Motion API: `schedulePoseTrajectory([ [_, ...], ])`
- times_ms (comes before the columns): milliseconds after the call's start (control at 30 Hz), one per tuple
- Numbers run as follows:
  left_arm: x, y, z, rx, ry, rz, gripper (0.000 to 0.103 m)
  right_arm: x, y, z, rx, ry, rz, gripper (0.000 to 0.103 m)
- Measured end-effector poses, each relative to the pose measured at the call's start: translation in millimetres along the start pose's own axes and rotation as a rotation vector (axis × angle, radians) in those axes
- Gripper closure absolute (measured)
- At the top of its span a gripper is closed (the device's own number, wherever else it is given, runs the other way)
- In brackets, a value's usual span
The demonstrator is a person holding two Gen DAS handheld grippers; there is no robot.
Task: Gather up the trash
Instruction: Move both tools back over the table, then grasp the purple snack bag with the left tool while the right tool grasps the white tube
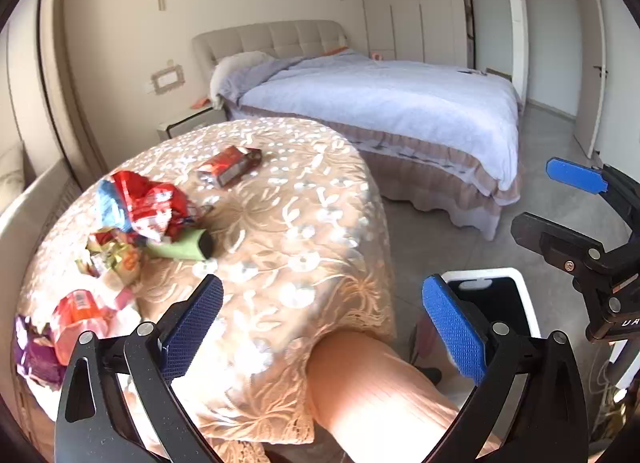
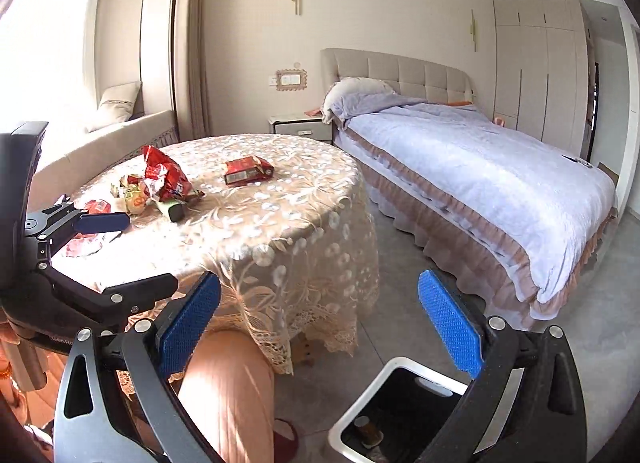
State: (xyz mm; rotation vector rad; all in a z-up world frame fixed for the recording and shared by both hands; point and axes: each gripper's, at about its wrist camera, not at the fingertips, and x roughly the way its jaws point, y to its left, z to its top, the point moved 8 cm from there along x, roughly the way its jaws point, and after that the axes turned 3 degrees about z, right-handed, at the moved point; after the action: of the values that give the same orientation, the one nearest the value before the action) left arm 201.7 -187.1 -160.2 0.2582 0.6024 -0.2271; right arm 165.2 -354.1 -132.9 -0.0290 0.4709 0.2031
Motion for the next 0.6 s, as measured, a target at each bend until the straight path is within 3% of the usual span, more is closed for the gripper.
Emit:
schedulePoseTrajectory([
  [167,-33.4,98.0,-11.0,-0.096,-0.049,0.296,0.005,23.5,70.4,22.1,-0.055,-0.016,0.159,0.004],
  [233,-47.1,132.6,-17.5,-0.128,-0.072,0.379,0.005,34.2,102.2,28.2,-0.089,-0.025,0.213,0.004],
  [367,-58.9,189.8,-42.2,-0.221,-0.048,0.452,0.005,56.9,158.1,32.1,-0.176,0.002,0.304,0.004],
  [600,-44.9,253.1,-90.2,-0.316,0.047,0.491,0.005,116.0,216.3,28.5,-0.198,0.185,0.361,0.004],
])
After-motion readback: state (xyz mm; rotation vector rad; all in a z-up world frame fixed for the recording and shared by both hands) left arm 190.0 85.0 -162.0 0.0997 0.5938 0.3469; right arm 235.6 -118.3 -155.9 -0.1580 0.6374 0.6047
